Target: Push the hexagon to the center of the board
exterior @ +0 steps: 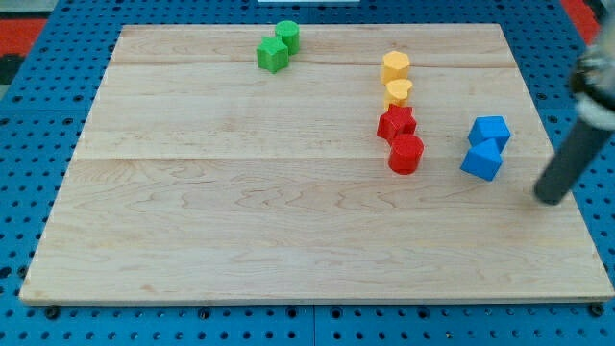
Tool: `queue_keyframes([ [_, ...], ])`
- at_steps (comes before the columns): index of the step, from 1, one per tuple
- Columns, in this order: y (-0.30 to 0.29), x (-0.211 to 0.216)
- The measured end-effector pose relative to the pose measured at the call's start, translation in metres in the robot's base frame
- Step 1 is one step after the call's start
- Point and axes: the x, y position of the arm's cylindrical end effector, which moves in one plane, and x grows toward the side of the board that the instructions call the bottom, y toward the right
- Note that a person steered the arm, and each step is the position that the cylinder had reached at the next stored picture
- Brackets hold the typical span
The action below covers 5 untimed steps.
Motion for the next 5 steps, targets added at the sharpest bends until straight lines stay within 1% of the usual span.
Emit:
queue_keyframes([
  [1, 0.051, -0.072],
  [2, 0.051, -0.099],
  [3, 0.029, -0.18],
  [4, 0.007, -0.227],
  [5, -0.045, -0.235],
])
